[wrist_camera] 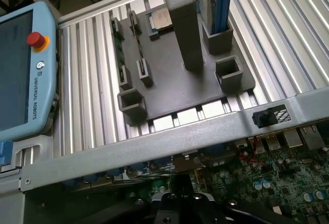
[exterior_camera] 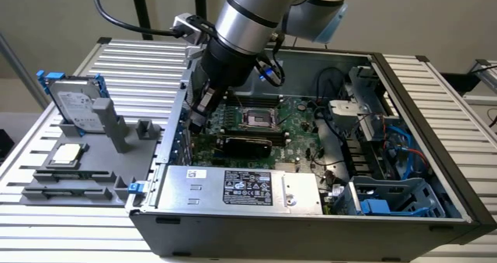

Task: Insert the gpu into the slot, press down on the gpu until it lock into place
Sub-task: 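Press down on the gpu until it lock into place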

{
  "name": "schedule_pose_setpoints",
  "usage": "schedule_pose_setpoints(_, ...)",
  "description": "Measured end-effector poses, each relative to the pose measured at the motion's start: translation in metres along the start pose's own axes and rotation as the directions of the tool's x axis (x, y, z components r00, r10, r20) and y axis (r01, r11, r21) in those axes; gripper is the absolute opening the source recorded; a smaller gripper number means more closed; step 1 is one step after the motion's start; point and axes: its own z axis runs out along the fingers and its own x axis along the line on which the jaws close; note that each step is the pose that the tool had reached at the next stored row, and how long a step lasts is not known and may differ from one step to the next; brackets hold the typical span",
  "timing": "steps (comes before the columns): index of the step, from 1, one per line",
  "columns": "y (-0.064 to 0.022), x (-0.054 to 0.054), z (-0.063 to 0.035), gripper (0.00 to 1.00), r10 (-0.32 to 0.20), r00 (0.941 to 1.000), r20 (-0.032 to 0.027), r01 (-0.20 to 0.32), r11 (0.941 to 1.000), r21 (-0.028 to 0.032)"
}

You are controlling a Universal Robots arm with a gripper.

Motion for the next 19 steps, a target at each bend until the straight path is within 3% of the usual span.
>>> schedule_pose_setpoints(5, 0.0012, -0.0046, 0.0000, 0.11, 0.004, 0.9999, -0.0103, -0.004, 1.0000, -0.0005)
schedule_pose_setpoints(14, -0.0003, -0.0053, -0.0006, 0.11, 0.001, 0.9999, -0.0152, -0.001, 1.0000, -0.0099)
schedule_pose_setpoints(19, -0.0026, -0.0058, -0.0017, 0.11, -0.002, 0.9999, -0.0171, 0.002, 0.9999, -0.0103)
